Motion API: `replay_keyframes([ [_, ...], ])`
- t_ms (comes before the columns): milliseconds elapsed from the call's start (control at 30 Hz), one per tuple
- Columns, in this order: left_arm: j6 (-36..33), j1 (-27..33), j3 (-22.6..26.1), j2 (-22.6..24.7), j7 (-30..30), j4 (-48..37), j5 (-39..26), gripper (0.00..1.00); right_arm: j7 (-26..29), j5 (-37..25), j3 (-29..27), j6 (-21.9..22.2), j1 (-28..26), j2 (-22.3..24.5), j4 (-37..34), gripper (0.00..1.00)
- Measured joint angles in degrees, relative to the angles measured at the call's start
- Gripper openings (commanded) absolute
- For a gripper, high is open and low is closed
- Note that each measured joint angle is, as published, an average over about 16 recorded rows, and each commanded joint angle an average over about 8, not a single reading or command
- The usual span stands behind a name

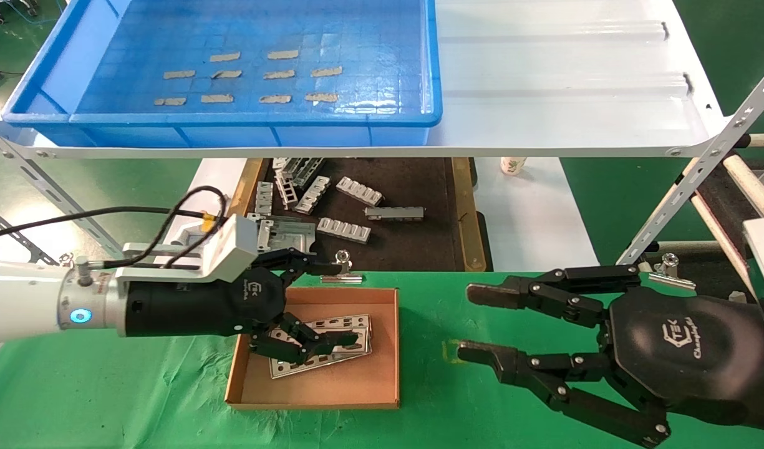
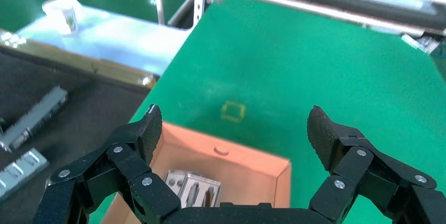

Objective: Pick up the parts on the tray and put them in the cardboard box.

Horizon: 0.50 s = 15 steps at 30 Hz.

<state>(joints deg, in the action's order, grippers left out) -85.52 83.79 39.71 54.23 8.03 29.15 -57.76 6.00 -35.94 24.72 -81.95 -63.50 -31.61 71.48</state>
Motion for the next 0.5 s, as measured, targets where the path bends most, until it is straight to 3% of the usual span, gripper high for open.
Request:
replay_keyframes([
  [500,-0.07,-8.66,-9.23,-7.48,-7.32,17.31,6.2,1.0,0.0,0.0,0.0,0.0,0.0,0.0,0.0,1.0],
])
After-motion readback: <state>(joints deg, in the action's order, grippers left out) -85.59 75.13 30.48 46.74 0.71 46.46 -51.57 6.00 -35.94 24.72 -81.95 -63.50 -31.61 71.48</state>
